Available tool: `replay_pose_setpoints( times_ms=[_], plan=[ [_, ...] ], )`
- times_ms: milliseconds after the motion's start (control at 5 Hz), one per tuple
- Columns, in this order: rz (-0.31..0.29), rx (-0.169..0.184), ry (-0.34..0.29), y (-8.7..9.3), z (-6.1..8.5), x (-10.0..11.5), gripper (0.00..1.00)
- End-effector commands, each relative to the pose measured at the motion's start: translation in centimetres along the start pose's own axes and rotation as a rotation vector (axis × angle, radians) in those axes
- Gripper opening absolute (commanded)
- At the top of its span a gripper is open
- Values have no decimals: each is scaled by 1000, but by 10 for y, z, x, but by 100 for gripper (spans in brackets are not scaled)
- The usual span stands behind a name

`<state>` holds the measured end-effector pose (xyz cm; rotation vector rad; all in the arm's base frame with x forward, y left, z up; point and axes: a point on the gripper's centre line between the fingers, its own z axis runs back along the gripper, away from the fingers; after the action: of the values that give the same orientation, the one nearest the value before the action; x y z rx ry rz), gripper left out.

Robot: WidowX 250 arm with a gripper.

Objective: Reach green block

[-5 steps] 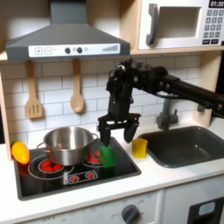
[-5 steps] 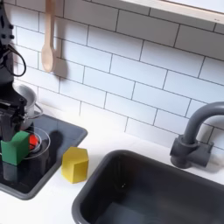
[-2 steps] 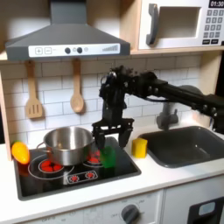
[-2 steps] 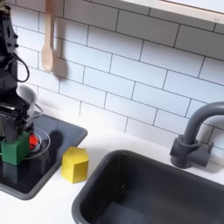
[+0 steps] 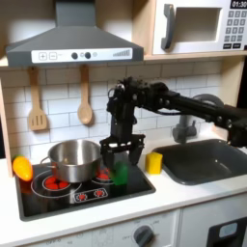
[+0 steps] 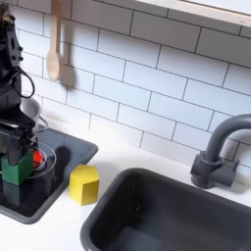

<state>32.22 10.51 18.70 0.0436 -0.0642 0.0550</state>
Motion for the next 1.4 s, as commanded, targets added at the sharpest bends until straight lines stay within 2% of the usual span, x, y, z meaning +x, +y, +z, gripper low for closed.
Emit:
replay_pose_setpoints(
  times_ms=[0, 400, 800, 1200],
  plan=[
    [-25, -7, -3, -8, -6, 15, 100],
    [-38, -13, 13, -19, -15, 26, 100],
    [-17, -12, 59, -14, -28, 24, 100],
    [-19, -21, 72, -18, -34, 28, 100]
  ],
)
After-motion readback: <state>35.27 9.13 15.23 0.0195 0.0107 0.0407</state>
